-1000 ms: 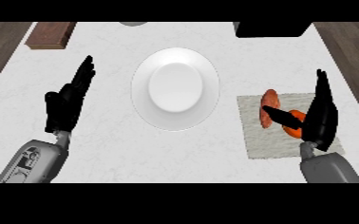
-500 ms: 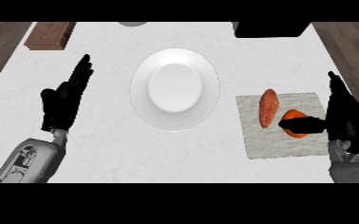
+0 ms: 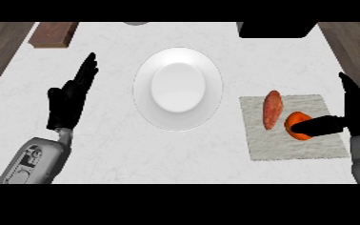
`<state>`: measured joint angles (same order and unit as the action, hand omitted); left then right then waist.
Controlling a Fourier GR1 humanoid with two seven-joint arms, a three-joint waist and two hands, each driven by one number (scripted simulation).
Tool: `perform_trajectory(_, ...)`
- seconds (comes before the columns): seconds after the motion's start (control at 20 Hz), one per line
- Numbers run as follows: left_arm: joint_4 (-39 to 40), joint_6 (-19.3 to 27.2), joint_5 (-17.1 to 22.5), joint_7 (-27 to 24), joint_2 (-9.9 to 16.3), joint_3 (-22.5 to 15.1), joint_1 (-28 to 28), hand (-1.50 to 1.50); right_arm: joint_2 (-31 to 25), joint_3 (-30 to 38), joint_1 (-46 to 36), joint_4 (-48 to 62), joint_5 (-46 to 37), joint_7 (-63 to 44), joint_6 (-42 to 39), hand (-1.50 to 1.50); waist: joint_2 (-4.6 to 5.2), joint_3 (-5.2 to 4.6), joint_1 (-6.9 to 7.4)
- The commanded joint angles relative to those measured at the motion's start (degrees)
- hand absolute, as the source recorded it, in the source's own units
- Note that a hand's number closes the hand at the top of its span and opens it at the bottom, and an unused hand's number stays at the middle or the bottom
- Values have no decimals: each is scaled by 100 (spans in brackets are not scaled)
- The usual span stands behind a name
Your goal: Pick the squash from the placemat and place it in the plate
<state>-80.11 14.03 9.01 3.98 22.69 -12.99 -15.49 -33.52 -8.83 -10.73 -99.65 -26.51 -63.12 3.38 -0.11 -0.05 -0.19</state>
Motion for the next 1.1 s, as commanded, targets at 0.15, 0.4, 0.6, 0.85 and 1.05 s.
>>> perform_trajectory(0.15, 278, -259, -122, -189, -121, 170, -22, 0, 195, 136, -236, 550, 142, -432, -637, -150, 16, 3, 27)
perform_trajectory(0.4, 92, -265, -204, 132, -178, 210, -205, 0, 185, 331, -202, 1407, 351, 179, -839, -150, 18, 7, 44)
perform_trajectory(0.6, 167, -366, -379, -13, -255, 419, -69, 0, 591, 262, 144, 1661, -18, 668, -559, -150, 12, 6, 17)
perform_trajectory(0.85, -88, -540, -541, 182, -412, 631, -17, 0, 884, 390, 154, 1844, -273, 774, -647, -150, 9, 5, 14)
perform_trajectory(1.05, 85, -900, -407, 224, -395, 874, -138, 0, 1140, 435, -204, 2614, -511, 938, -553, -150, 13, 5, 24)
